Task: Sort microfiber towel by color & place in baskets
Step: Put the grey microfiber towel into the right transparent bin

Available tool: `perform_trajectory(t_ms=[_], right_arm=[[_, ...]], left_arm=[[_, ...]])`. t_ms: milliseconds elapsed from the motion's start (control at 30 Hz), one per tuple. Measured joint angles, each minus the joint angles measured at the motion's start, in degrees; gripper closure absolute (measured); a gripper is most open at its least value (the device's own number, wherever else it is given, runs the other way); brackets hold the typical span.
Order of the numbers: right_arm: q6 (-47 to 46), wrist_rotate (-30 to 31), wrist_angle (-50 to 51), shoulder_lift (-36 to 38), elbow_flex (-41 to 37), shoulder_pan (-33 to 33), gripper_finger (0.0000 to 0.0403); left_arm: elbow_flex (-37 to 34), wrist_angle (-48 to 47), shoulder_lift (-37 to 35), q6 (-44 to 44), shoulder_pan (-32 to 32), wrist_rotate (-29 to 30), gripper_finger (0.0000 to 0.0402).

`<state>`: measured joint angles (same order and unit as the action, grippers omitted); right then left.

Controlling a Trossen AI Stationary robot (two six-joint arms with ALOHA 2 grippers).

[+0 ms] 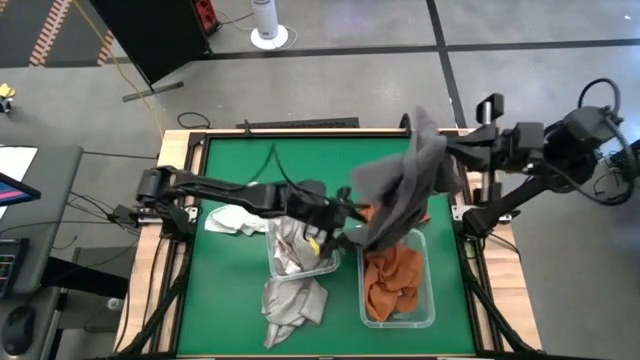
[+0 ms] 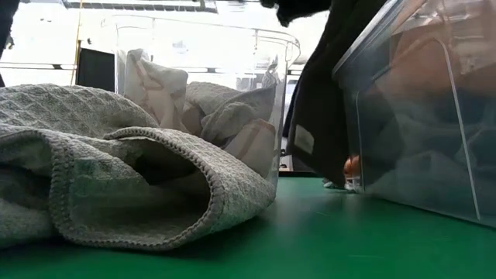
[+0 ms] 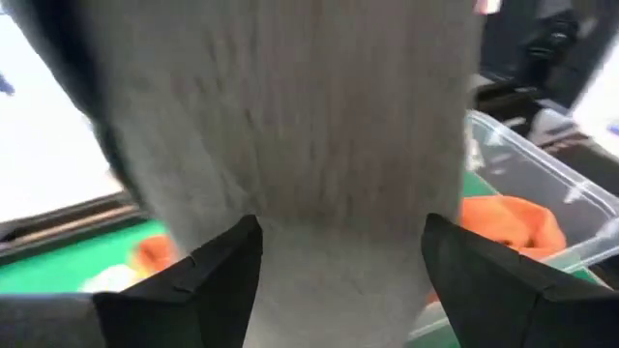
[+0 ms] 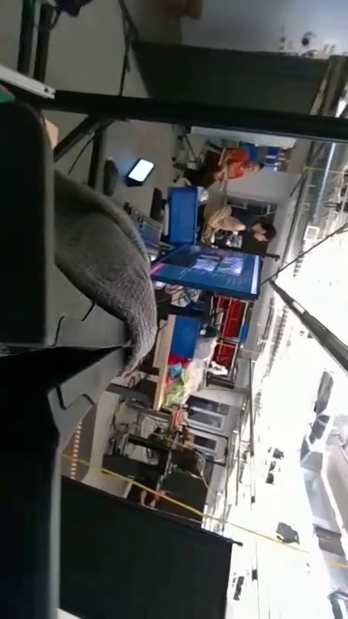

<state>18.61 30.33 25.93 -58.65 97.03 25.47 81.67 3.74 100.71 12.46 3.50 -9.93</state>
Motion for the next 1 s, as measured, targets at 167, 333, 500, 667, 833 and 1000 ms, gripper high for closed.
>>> perform_trajectory(t_ms=[167, 333, 500, 667, 833, 1000], right_arm=[[-2.5, 0.1, 2.1, 0.4, 0.0, 0.0, 0.0384], [-4.0, 1.8, 4.2, -1.6, 0.0, -0.1, 0.0384], [-4.2, 7.6, 4.5, -4.3, 0.0, -0.1, 0.0384], [-4.2, 8.0, 2.9, -6.9, 0.0, -0.1, 0.0384], [-3.8, 10.3, 1.7, -8.3, 0.0, 0.0, 0.0384], [-4.3, 10.4, 1.5, -8.9, 0.0, 0.6, 0.0384]], left_arm=[[0.0, -1.9, -2.3, -1.7, 0.1, 1.8, 0.0129], [-0.5, -1.4, -0.4, -4.2, 1.0, 1.4, 0.0129], [-0.7, 1.4, 4.0, -8.0, 2.2, 7.5, 0.0129], [-0.7, 3.9, 7.0, -8.7, 2.4, 20.2, 0.0129], [-0.6, 8.4, 7.6, -8.6, 2.3, 21.0, 0.0134], [-0.6, 8.8, 7.6, -7.1, 2.3, 23.7, 0.0217]])
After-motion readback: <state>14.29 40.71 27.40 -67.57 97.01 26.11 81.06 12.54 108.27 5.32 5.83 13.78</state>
